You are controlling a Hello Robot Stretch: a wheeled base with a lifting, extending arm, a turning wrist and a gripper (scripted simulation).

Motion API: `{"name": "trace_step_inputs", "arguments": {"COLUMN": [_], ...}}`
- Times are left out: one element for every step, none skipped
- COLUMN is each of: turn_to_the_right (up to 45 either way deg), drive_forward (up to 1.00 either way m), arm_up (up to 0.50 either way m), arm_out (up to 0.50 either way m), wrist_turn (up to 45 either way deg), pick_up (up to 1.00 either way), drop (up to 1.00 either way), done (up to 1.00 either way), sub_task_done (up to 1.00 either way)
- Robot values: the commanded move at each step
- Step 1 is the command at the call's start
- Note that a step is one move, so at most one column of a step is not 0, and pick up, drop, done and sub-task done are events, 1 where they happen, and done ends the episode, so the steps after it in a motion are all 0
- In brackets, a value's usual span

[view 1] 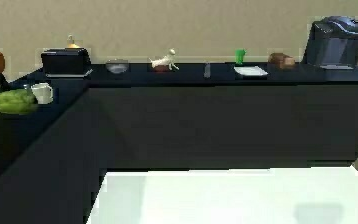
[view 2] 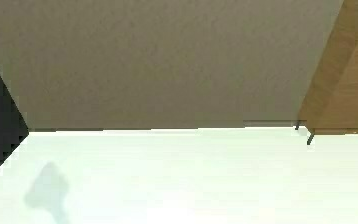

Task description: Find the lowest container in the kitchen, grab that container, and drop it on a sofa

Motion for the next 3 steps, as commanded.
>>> {"name": "trace_step_inputs", "arguments": {"turn_to_the_right": [0.0,45.0,45.0], "drive_forward": [0.80,0.00,0.00], "arm_up": [0.00,0.00,0.00], "arm_out": [0.00,0.00,0.00], "wrist_turn": [0.0,0.0,0.0], "pick_up": [0.00,0.00,0.00], "drop": [0.00,0.00,0.00], "done": [0.00,0.00,0.00], "sub_task_done": [0.00,0.00,0.00]}}
